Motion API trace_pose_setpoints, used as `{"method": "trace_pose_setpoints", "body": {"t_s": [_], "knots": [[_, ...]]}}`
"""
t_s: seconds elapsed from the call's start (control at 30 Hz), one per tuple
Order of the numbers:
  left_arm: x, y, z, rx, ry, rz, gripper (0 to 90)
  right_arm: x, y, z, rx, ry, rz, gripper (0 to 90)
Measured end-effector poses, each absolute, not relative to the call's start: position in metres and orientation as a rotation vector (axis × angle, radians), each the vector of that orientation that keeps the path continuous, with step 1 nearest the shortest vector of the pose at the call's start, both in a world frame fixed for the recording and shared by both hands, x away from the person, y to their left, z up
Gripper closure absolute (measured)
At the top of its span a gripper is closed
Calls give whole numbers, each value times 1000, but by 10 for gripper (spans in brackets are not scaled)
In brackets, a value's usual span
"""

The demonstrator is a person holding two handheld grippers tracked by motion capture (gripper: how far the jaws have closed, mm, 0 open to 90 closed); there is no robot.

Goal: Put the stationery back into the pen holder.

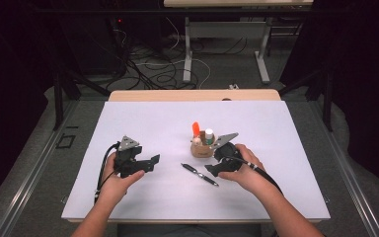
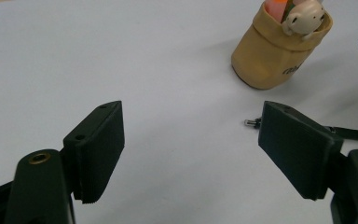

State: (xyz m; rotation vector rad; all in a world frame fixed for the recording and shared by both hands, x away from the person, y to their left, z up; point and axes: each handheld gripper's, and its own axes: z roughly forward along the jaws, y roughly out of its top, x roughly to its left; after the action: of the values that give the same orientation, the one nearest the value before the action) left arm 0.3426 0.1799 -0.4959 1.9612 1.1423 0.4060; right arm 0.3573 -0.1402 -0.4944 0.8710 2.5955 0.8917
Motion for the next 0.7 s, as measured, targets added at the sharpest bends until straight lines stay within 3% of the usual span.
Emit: {"method": "trace_pose_setpoints", "body": {"t_s": [0.7], "knots": [[343,172,-509,2023,1171,322,227,353,-126,-518,777,2778,757,568]]}}
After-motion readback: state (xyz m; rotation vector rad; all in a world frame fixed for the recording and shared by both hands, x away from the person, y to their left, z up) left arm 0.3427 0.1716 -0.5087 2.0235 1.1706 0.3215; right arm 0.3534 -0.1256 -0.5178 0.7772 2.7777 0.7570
